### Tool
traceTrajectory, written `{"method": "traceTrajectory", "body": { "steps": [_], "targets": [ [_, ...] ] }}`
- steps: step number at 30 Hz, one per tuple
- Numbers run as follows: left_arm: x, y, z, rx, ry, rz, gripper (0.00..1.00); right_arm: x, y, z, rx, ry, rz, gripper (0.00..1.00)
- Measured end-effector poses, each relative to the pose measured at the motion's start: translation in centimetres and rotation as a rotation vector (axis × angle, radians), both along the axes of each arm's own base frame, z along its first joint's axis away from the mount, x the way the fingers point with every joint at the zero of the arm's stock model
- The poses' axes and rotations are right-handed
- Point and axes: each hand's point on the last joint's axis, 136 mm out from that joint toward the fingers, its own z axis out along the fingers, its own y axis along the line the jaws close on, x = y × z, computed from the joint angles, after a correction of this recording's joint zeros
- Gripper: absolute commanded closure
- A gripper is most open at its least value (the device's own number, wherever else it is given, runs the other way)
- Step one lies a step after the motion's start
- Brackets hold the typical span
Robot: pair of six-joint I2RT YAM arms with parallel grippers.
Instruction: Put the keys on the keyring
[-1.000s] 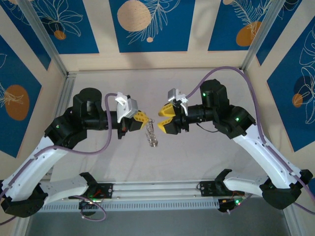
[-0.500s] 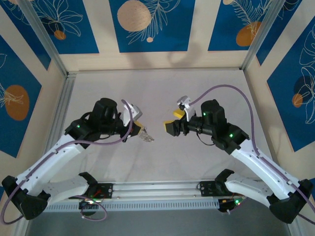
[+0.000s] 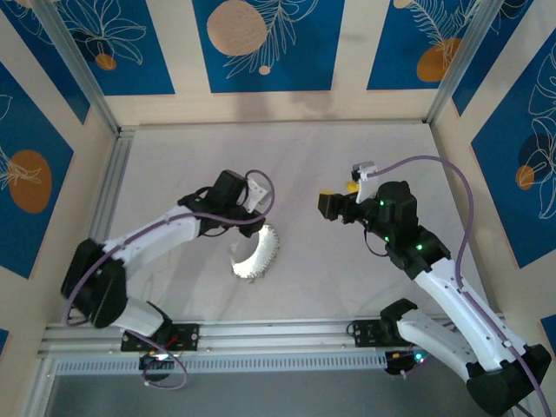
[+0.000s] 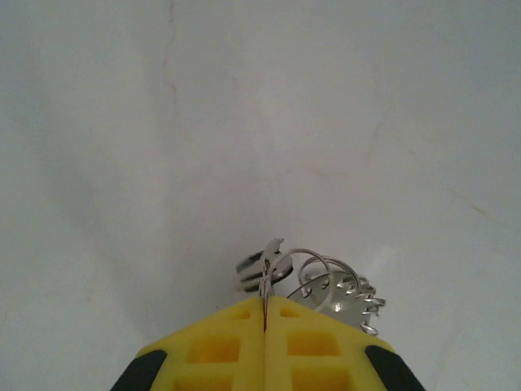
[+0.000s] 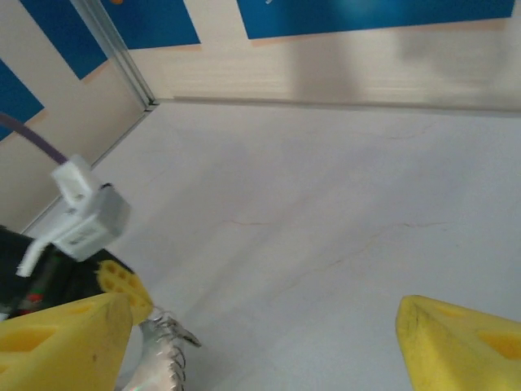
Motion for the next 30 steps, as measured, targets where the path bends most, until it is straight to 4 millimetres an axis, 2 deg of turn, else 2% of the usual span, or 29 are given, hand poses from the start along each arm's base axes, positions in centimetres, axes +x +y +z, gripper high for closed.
{"method": "traceTrajectory", "body": {
  "steps": [1, 6, 8, 9, 12, 13, 16, 18, 21, 24, 27, 30],
  "targets": [
    [0.8, -0.3, -1.0, 0.015, 0.005, 0.009, 1.0, 0.1, -0.2, -0.5, -0.001, 0.01, -0.008, 0.0],
    [3.8, -1.1, -4.8, 0.049, 0.027, 0.058, 1.0, 0.5, -1.1, -2.2, -0.009, 0.044, -0.05, 0.01],
    [4.3, -1.2, -6.1, 0.056, 0.041, 0.072, 0.87, 0.7, -1.5, -2.3, -0.012, 0.041, -0.067, 0.01],
    [4.5, -1.1, -6.7, 0.059, 0.049, 0.082, 0.77, 0.7, -1.7, -2.3, -0.012, 0.038, -0.076, 0.01],
    [4.8, -1.0, -7.2, 0.059, 0.059, 0.109, 0.32, 0.9, -2.4, -2.1, -0.009, 0.03, -0.11, 0.01],
    [4.9, -1.1, -6.9, 0.053, 0.053, 0.114, 0.23, 1.0, -2.7, -2.0, -0.005, 0.029, -0.129, 0.01],
    [5.2, -0.7, -5.2, 0.035, 0.021, 0.143, 0.12, 1.5, -4.2, -2.2, -0.01, 0.043, -0.209, 0.01],
    [5.4, 0.2, -3.0, 0.015, -0.025, 0.172, 0.0, 1.8, -5.7, -2.8, -0.018, 0.066, -0.279, 0.01],
    [5.4, 3.0, 1.4, -0.037, -0.137, 0.255, 0.0, 2.2, -8.2, -3.3, 0.006, 0.094, -0.389, 0.01],
    [5.3, 8.4, 4.3, -0.079, -0.256, 0.414, 0.0, 2.4, -11.4, -4.0, 0.074, 0.084, -0.507, 0.01],
    [5.6, 14.2, 4.1, -0.035, -0.32, 0.598, 0.0, 2.7, -14.0, -6.5, 0.119, 0.102, -0.63, 0.01],
    [5.9, 18.6, 2.5, 0.086, -0.352, 0.752, 0.0, 3.9, -14.9, -10.2, 0.087, 0.139, -0.662, 0.01]
  ]
}}
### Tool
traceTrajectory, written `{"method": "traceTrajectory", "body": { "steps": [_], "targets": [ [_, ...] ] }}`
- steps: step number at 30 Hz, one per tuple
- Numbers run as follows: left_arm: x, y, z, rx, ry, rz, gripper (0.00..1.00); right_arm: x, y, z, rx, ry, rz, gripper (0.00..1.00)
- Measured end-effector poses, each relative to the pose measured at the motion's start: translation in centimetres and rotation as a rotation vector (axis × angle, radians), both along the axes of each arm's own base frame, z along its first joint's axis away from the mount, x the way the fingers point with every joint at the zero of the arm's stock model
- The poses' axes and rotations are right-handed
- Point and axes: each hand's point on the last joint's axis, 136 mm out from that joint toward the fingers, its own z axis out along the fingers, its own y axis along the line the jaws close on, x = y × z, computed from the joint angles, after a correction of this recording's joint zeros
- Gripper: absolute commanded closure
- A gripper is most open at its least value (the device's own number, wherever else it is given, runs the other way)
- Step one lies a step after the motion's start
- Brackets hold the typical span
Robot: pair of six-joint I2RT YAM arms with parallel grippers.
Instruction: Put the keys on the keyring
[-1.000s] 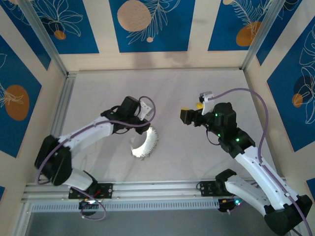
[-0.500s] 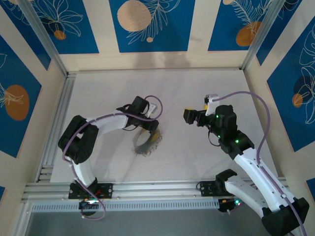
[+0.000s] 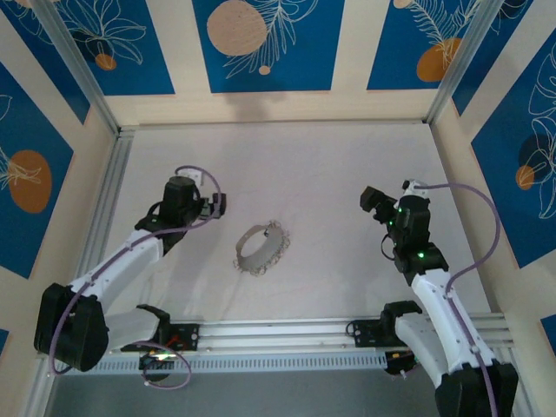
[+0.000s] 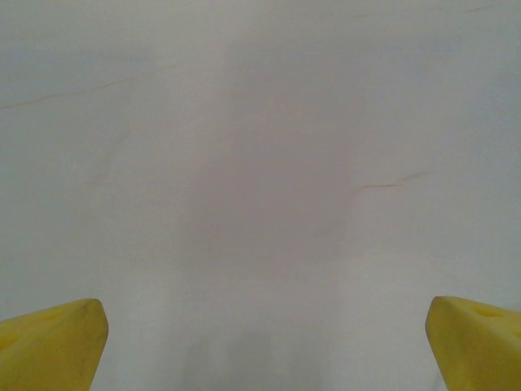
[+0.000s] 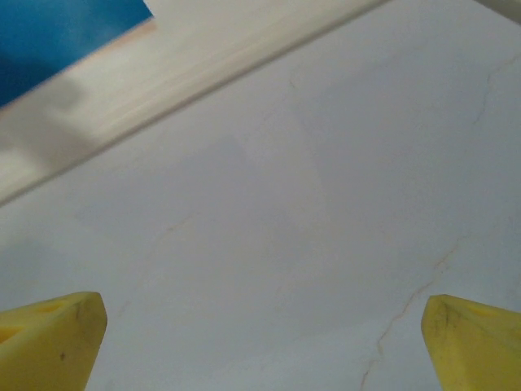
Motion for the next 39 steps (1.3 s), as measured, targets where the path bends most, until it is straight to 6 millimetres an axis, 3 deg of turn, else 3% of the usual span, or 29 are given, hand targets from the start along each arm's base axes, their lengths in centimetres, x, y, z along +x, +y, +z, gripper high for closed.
{"method": "traceTrajectory", "body": {
  "steps": [4, 7, 10, 14, 18, 23, 29, 35, 39],
  "targets": [
    [0.3, 3.5, -0.6, 0.125, -0.053, 0.136, 0.0, 1.4, -0.5, -3.9, -0.081, 0.084, 0.021, 0.01],
    [0.6, 5.4, -1.0, 0.21, -0.125, 0.21, 0.0, 2.8, -0.7, -4.9, -0.127, 0.087, 0.047, 0.01],
    [1.0, 6.9, -2.8, 0.297, -0.179, 0.246, 0.0, 4.1, -0.5, -5.8, -0.168, 0.052, 0.082, 0.01],
    [2.1, 8.6, -5.8, 0.406, -0.163, 0.275, 0.0, 4.3, -0.6, -8.4, -0.213, 0.032, 0.115, 0.01],
    [3.1, 10.0, -6.5, 0.408, -0.181, 0.324, 0.0, 4.9, -1.4, -10.1, -0.217, 0.014, 0.114, 0.01],
    [4.1, 9.7, -5.8, 0.338, -0.224, 0.275, 0.0, 6.1, -0.4, -11.5, -0.233, 0.011, 0.176, 0.01],
    [4.5, 10.2, -6.4, 0.268, -0.211, 0.237, 0.0, 7.9, 0.3, -9.6, -0.253, -0.043, 0.201, 0.01],
    [5.0, 9.5, -6.6, 0.188, -0.218, 0.154, 0.0, 8.0, 0.3, -9.6, -0.253, -0.044, 0.201, 0.01],
    [4.1, 8.9, -7.4, 0.155, -0.237, 0.112, 0.0, 8.0, 0.3, -9.6, -0.254, -0.044, 0.201, 0.01]
  ]
}}
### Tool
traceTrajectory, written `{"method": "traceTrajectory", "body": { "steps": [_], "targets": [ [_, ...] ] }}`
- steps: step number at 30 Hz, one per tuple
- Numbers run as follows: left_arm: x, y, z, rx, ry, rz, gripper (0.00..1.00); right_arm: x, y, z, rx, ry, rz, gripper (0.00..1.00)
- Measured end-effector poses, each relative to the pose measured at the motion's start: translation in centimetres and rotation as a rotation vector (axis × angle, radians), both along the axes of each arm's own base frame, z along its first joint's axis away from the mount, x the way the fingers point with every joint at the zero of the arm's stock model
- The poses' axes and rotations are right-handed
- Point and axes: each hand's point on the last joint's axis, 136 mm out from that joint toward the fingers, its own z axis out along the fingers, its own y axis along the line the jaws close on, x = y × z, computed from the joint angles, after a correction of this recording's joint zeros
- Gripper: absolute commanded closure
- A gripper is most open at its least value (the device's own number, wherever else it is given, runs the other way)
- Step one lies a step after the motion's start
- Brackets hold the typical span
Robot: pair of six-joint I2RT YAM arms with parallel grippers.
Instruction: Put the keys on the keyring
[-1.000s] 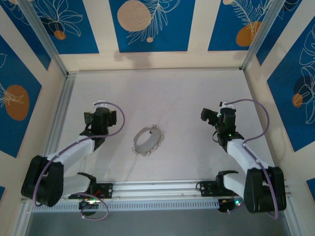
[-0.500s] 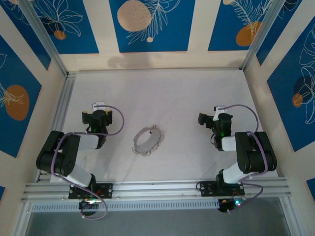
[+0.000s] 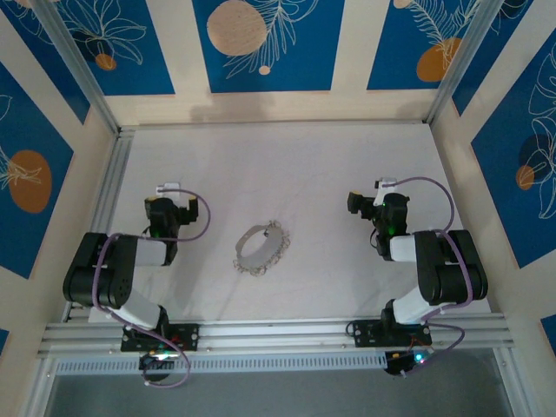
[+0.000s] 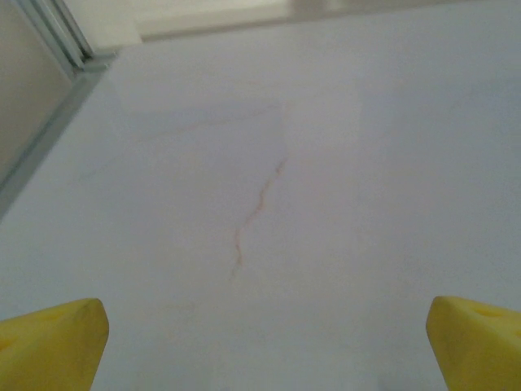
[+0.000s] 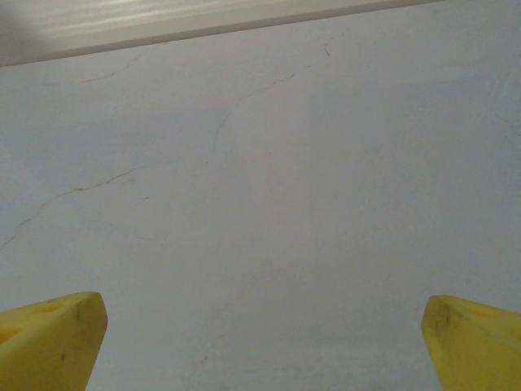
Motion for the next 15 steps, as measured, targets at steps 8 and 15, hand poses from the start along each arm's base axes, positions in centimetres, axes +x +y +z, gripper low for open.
{"method": "traceTrajectory", "body": {
  "steps": [8, 15],
  "targets": [
    [0.2, -0.4, 0.8, -0.012, -0.047, -0.021, 0.0, 0.0, 0.0, 0.0, -0.002, 0.0, 0.001, 0.01],
    [0.3, -0.7, 0.9, -0.019, -0.056, -0.037, 0.0, 0.0, 0.0, 0.0, -0.003, 0.0, 0.001, 0.01]
  ]
}}
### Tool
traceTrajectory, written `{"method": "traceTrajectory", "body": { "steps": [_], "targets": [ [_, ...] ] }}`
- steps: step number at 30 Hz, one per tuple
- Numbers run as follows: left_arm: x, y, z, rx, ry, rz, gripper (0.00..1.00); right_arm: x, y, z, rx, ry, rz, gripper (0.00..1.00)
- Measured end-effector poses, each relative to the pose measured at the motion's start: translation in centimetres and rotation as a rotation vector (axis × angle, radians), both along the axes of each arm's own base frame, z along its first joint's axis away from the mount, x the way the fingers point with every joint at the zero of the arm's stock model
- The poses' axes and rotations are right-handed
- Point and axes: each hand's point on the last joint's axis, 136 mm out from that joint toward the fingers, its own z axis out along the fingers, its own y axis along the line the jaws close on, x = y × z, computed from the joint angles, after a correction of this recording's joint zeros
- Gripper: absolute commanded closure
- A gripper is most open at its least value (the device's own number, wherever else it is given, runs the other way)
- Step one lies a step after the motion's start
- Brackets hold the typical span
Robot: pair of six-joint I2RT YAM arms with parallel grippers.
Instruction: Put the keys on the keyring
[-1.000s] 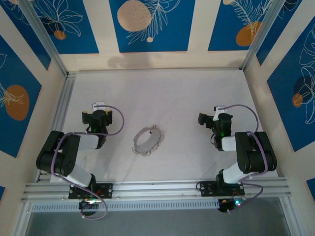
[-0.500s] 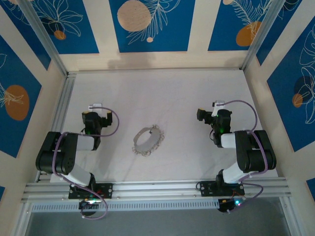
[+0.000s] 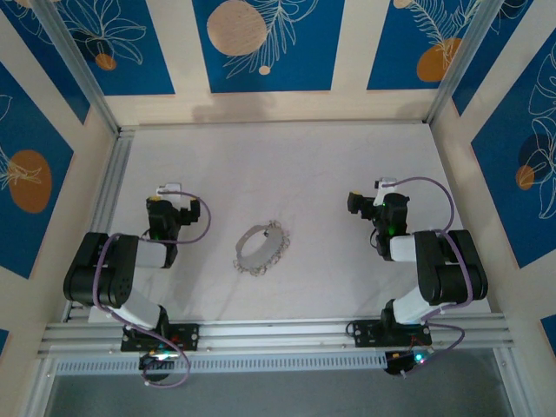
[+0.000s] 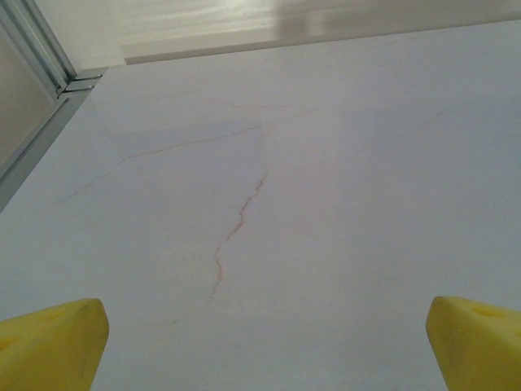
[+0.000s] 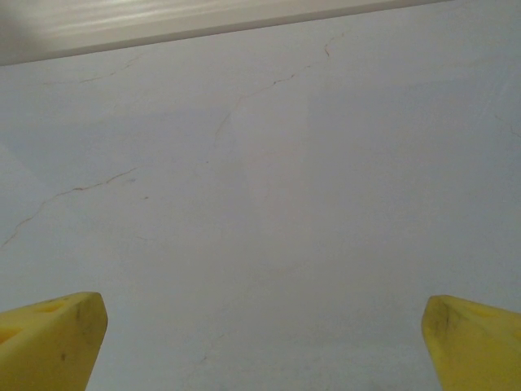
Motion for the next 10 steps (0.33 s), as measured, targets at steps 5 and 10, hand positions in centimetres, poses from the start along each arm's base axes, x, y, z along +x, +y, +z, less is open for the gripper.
{"method": "traceTrajectory", "body": {
  "steps": [5, 10],
  "targets": [
    [0.01, -0.12, -0.01, -0.002, 0.0, -0.007, 0.0, -0.01, 0.0, -0.01, 0.0, 0.0, 0.0, 0.01],
    [0.02, -0.33, -0.04, -0.003, 0.002, -0.019, 0.0, -0.01, 0.0, -0.01, 0.0, 0.0, 0.0, 0.01]
  ]
}}
